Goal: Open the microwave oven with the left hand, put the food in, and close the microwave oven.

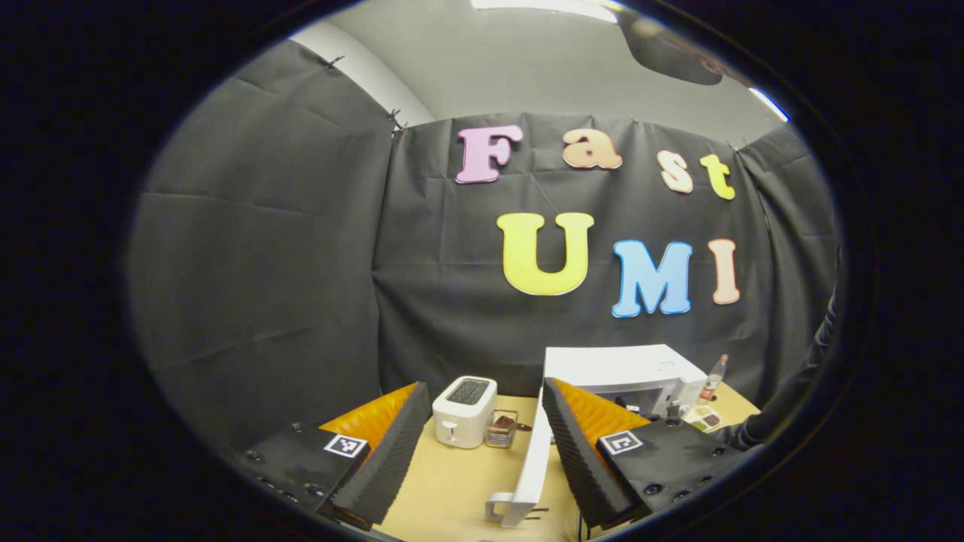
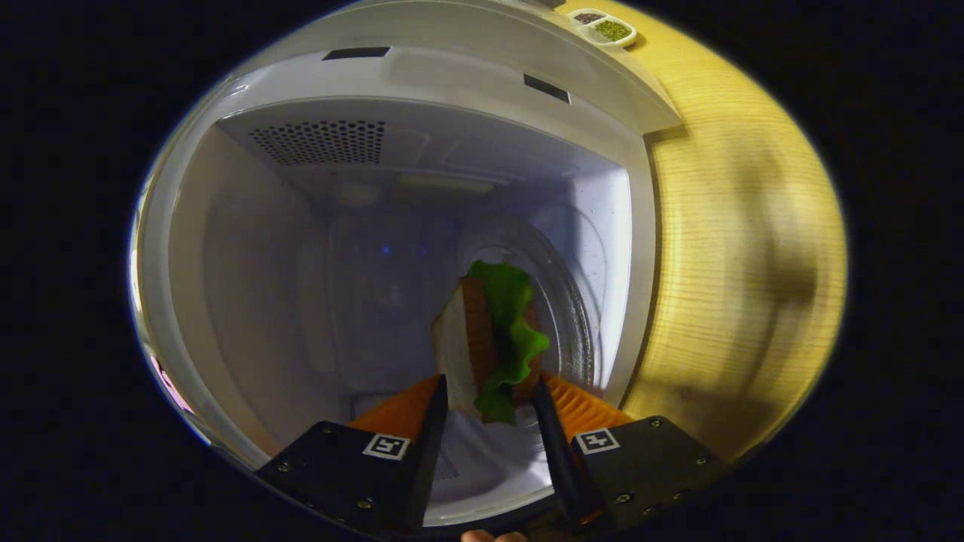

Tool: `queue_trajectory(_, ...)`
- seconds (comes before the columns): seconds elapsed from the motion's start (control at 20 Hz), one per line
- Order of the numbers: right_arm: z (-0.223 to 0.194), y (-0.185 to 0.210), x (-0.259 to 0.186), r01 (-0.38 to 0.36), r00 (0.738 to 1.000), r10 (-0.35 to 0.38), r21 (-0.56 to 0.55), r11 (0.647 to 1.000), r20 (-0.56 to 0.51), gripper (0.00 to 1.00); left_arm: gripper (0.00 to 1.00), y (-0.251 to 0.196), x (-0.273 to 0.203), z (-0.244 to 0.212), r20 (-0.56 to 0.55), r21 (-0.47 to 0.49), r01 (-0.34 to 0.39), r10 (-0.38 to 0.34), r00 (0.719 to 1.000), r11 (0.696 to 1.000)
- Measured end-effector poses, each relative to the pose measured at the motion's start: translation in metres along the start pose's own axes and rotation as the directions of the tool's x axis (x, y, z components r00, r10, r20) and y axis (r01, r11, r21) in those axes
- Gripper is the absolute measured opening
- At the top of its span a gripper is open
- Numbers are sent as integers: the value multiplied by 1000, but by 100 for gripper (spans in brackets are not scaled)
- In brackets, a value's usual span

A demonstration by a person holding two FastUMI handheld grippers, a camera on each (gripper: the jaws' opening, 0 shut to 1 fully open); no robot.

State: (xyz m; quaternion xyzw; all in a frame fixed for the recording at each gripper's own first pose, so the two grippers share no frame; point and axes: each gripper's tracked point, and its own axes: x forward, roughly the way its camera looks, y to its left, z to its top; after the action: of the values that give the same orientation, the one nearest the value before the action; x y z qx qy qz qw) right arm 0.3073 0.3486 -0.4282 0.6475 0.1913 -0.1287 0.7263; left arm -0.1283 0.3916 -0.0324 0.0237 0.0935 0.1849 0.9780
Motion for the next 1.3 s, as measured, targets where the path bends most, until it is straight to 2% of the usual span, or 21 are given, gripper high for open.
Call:
queue_trajectory(0.15,-1,5,-13,0,1000,-1,-51,999,-10,90,97,-1,0,3,9,-8,15,-15,1000,1000)
queue_trajectory(0.2,1,6,-18,-6,1000,6,-71,997,-10,93,97,-2,0,4,14,-9,19,-19,1000,1000)
queue_trajectory(0.45,16,7,-64,-34,999,27,-183,983,-42,94,97,-20,0,10,43,-22,81,-80,996,996)
queue_trajectory(0.55,28,11,-93,-48,998,34,-283,958,-54,94,97,-29,4,11,56,-35,111,-109,993,993)
queue_trajectory(0.7,60,20,-143,-66,998,63,-502,862,-24,94,97,-41,10,8,65,-65,156,-152,986,986)
queue_trajectory(0.9,96,50,-209,-96,991,131,-682,725,-1,94,97,-62,13,4,73,-71,217,-212,974,973)
queue_trajectory(1.0,108,72,-239,-116,984,179,-759,640,1,94,96,-71,17,2,79,-64,245,-239,968,968)
queue_trajectory(1.15,115,95,-282,-146,975,218,-832,536,-30,94,97,-91,24,0,94,-70,287,-280,955,955)
queue_trajectory(1.3,137,119,-330,-115,962,274,-904,411,3,94,97,-112,33,-6,93,-67,314,-308,947,947)
